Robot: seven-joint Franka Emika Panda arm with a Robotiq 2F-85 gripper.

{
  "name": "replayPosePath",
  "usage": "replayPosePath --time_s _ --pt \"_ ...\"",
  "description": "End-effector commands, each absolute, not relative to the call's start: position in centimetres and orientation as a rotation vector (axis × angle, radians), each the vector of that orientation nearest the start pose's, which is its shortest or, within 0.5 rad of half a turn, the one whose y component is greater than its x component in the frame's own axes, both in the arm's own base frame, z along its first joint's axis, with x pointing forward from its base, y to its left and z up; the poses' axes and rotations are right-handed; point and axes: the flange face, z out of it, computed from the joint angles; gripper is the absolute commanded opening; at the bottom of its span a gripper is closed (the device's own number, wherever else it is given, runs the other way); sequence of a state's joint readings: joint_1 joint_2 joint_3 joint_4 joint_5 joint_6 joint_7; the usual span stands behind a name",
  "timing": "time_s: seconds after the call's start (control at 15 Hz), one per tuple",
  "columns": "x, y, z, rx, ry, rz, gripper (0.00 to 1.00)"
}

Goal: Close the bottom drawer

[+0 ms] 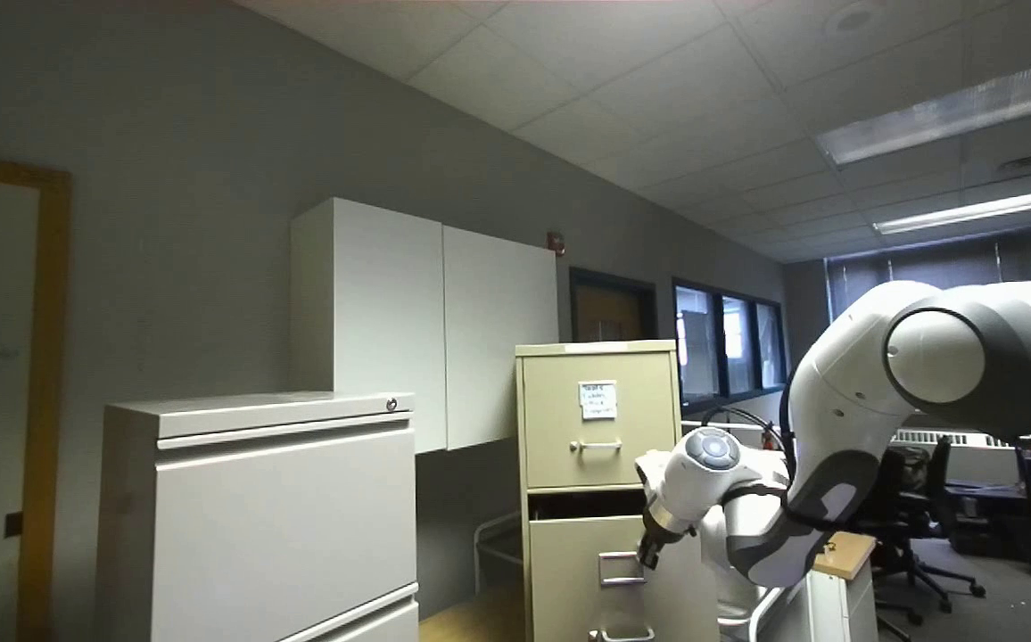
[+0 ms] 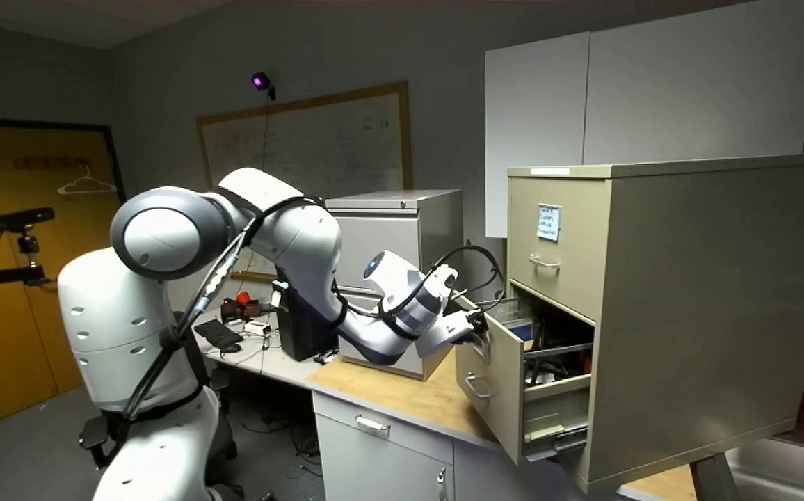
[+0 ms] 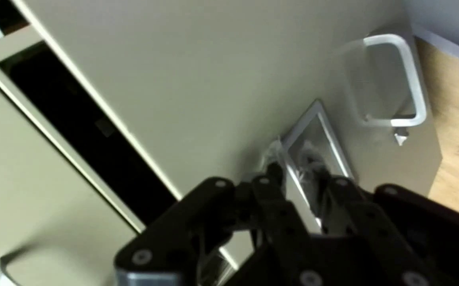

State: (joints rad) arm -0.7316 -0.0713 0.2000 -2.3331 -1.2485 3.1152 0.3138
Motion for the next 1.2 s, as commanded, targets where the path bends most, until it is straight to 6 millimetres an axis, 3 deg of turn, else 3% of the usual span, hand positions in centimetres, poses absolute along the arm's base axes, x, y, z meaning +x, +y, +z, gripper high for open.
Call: replayPosePath --time_s 0.0,0.27,0.4,0.53,0.73,0.87,1.13 --pt "51.5 -19.6 45.4 2.211 0.528 0.845 0.0" --pt "54.1 -18.5 45.3 2.085 0.532 0.86 0.02" --pt "55.4 -18.1 43.8 2.016 0.512 0.858 0.02" --pt "56.4 -18.5 41.0 1.926 0.502 0.824 0.02" --pt "57.4 -21.1 36.4 1.778 0.479 0.788 0.02" --pt "58.6 -22.7 35.0 1.7 0.456 0.756 0.02" --pt "61.4 -25.7 36.2 1.599 0.373 0.721 0.02"
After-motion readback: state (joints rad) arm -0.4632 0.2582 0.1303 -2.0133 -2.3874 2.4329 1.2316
